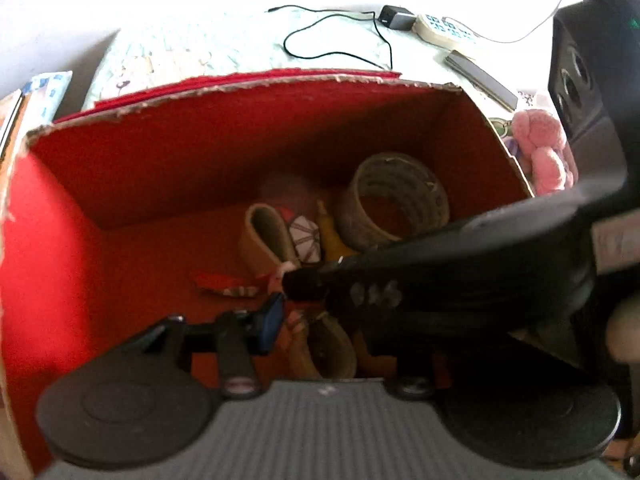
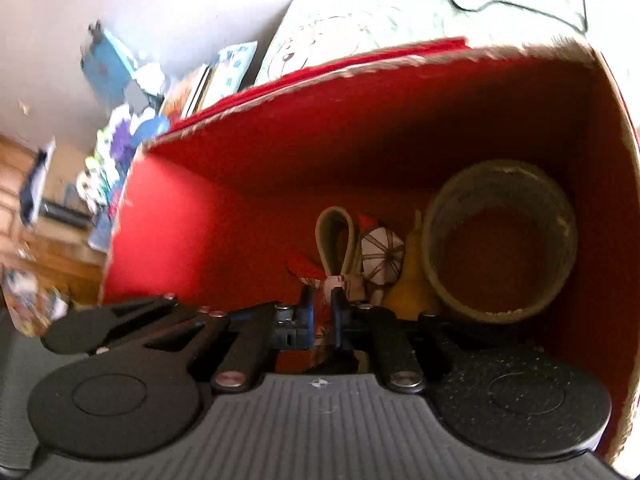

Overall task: Organize objects
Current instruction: 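Carry the shoes in the right gripper over and into the red box, then open the right gripper and withdraw it up out of the box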

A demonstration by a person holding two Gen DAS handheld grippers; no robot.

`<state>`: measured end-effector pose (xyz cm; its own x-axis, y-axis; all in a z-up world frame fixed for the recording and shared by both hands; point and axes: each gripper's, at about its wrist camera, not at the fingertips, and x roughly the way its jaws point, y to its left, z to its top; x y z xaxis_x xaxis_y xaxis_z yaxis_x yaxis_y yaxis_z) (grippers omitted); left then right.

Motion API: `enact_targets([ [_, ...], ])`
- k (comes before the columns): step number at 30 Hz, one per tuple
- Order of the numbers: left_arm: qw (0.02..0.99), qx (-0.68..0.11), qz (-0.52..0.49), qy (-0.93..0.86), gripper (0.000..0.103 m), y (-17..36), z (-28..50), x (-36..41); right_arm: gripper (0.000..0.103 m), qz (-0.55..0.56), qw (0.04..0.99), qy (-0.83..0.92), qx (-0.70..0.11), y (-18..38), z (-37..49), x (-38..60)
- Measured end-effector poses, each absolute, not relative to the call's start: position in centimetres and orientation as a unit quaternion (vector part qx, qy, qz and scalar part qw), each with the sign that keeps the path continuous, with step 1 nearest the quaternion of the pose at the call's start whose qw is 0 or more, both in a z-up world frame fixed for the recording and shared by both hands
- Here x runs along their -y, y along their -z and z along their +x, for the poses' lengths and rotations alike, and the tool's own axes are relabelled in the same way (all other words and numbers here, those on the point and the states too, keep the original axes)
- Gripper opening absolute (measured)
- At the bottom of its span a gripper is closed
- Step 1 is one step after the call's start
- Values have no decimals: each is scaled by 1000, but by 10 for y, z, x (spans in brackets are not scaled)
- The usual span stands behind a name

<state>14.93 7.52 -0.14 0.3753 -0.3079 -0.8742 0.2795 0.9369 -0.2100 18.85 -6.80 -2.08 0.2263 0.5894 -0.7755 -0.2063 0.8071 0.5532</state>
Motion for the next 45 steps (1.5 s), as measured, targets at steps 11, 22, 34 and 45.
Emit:
enact_targets([
  [11,847,-515,22,131,59,0,140,-69,20,96,821,-230,-514,10,166,56],
  [22,857,-507,41,80,66,-3,134,-72,20,88,848,-211,-479,4,164,62],
  [34,878,-476,41,29,71,-31,109,-89,20,83,888,-164,-421,-24,126,61],
  [45,894,-445,52,15,74,-59,82,-89,49,78,920,-153,-353,-53,80,70],
])
